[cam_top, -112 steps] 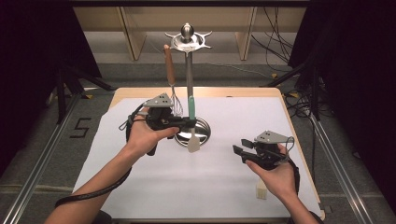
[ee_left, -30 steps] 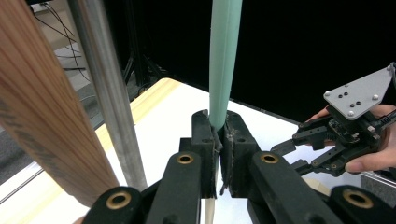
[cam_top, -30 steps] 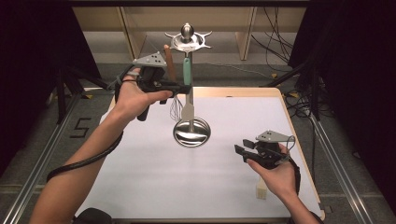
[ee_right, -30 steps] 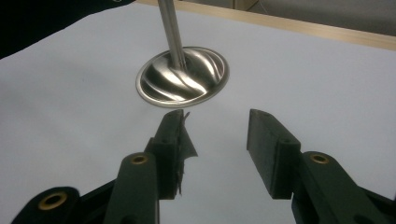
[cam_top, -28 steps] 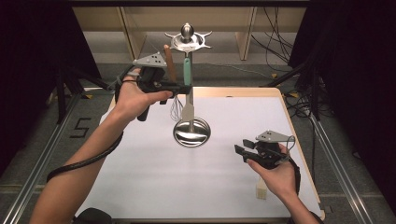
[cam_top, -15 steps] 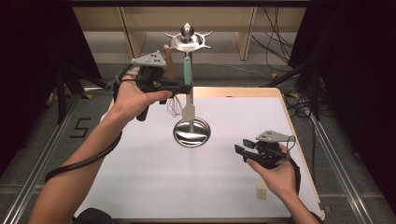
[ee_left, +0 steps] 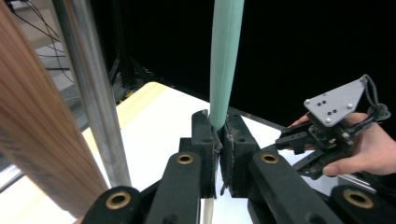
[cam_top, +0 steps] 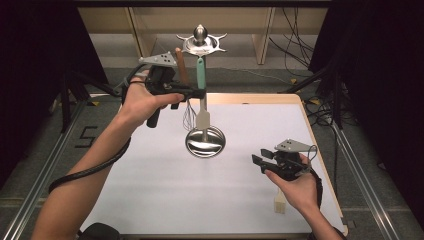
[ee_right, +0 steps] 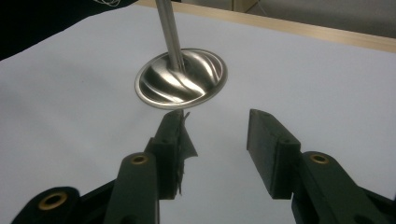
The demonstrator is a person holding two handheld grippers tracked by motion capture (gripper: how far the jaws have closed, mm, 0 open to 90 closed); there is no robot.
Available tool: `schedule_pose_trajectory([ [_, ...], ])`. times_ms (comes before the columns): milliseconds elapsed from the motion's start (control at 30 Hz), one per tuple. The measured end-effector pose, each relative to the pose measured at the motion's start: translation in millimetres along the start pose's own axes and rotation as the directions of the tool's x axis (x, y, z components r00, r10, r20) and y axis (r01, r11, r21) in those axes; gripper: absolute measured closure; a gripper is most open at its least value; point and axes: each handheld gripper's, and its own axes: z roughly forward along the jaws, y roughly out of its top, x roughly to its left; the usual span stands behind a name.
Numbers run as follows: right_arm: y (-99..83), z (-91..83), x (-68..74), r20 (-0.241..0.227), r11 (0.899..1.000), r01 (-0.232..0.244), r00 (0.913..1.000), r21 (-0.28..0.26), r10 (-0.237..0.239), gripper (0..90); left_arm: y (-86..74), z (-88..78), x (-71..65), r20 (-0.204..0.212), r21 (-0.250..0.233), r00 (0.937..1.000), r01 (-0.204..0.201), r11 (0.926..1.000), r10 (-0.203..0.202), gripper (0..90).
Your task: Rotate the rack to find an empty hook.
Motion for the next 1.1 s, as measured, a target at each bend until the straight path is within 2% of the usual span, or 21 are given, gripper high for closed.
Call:
schedule_pose_trajectory([
  [33,-0.3,-0.2,2.7,0.007,1.0,-0.023,0.9997,0.002,0.023,57.4,1.5,0.4,3.8,0.008,0.004,0.9994,-0.034,0.9994,0.034,83.8],
  [67,-0.3,-0.2,2.7,0.007,1.0,-0.023,0.9997,0.002,0.023,57.4,1.5,0.4,3.8,0.008,0.004,0.9994,-0.034,0.9994,0.034,83.8],
  [100,-0.2,-0.5,2.9,0.007,1.0,-0.024,0.9997,0.003,0.024,57.4,0.5,0.9,2.2,0.019,0.004,0.9998,0.007,1.0,-0.007,83.7],
  [133,-0.2,-0.5,2.9,0.007,1.0,-0.024,0.9997,0.003,0.024,57.4,0.5,0.9,2.2,0.019,0.004,0.9998,0.007,1.0,-0.007,83.7],
  [200,0.2,-1.2,2.6,0.008,1.0,-0.026,0.9996,0.009,0.026,57.4,1.0,1.5,6.5,0.039,-0.001,0.9987,-0.032,0.9995,0.032,83.7],
  [233,0.0,-0.2,1.6,0.007,1.0,-0.017,0.9998,-0.003,0.017,57.4,-0.2,1.1,2.0,0.037,0.005,0.9981,0.049,0.9988,-0.049,83.6],
  [267,0.0,-0.2,1.6,0.007,1.0,-0.017,0.9998,-0.003,0.017,57.4,-0.2,1.1,2.0,0.037,0.005,0.9981,0.049,0.9988,-0.049,83.5],
  [333,-0.2,-0.2,2.5,0.008,1.0,-0.023,0.9997,0.002,0.023,57.3,1.6,1.2,7.2,0.052,0.005,0.9986,0.004,1.0,-0.004,83.2],
  [367,0.2,0.4,-0.7,0.014,1.0,0.024,0.9996,-0.01,-0.023,57.3,1.1,1.4,4.5,0.066,0.008,0.9954,0.069,0.9976,-0.07,83.1],
  [400,0.3,0.2,-0.8,0.015,1.0,0.024,0.9996,-0.009,-0.024,57.3,2.9,2.1,11.2,0.079,0.002,0.9969,-0.006,1.0,0.005,82.9],
  [433,0.3,0.1,-0.8,0.016,1.0,0.024,0.9996,-0.01,-0.024,57.3,1.6,1.6,7.9,0.08,0.006,0.9947,0.064,0.9979,-0.065,82.6],
  [467,0.3,0.1,-0.8,0.016,1.0,0.024,0.9996,-0.01,-0.024,57.3,1.6,1.6,7.9,0.08,0.006,0.9947,0.064,0.9979,-0.065,82.3],
  [500,0.4,-2.0,2.7,0.012,1.0,-0.026,0.9996,0.016,0.025,57.3,1.3,1.3,12.1,0.081,0.003,0.9952,0.055,0.9985,-0.055,81.9],
  [533,-0.1,-0.7,2.5,0.009,1.0,-0.025,0.9996,0.0,0.025,57.3,-0.1,1.3,11.5,0.099,-0.001,0.99,0.1,0.9949,-0.1,81.5],
  [567,0.0,-0.3,0.9,0.011,1.0,-0.007,0.9999,-0.005,0.007,57.3,-0.3,1.1,15.3,0.103,-0.005,0.9919,0.074,0.9972,-0.074,81.2],
  [633,-0.1,0.0,0.0,0.004,1.0,0.0,1.0,0.0,0.0,57.3,-1.5,1.0,15.4,0.115,-0.007,0.9883,0.102,0.9948,-0.1,80.7],
  [667,-0.1,0.0,0.0,0.004,1.0,0.0,1.0,0.0,0.0,57.3,-3.0,0.9,13.4,0.135,-0.009,0.9786,0.158,0.9873,-0.156,80.7],
  [733,-0.4,0.4,1.0,0.01,1.0,-0.008,0.9999,-0.004,0.008,57.2,-4.2,0.4,16.2,0.137,-0.015,0.9774,0.164,0.9863,-0.161,81.4],
  [800,-0.4,0.0,2.7,0.01,1.0,-0.023,0.9997,0.002,0.023,57.3,-5.9,-0.5,19.2,0.153,-0.023,0.9699,0.195,0.9806,-0.189,81.5],
  [833,0.3,0.0,-0.6,0.016,1.0,0.025,0.9996,-0.008,-0.025,57.3,-6.6,-0.7,20.8,0.15,-0.028,0.9692,0.202,0.9791,-0.195,81.0],
  [1100,1.9,-2.6,-2.3,0.012,0.999,0.029,0.9995,0.019,-0.029,57.0,-6.1,-0.2,21.6,0.101,-0.034,0.9763,0.196,0.98,-0.192,78.5],
])
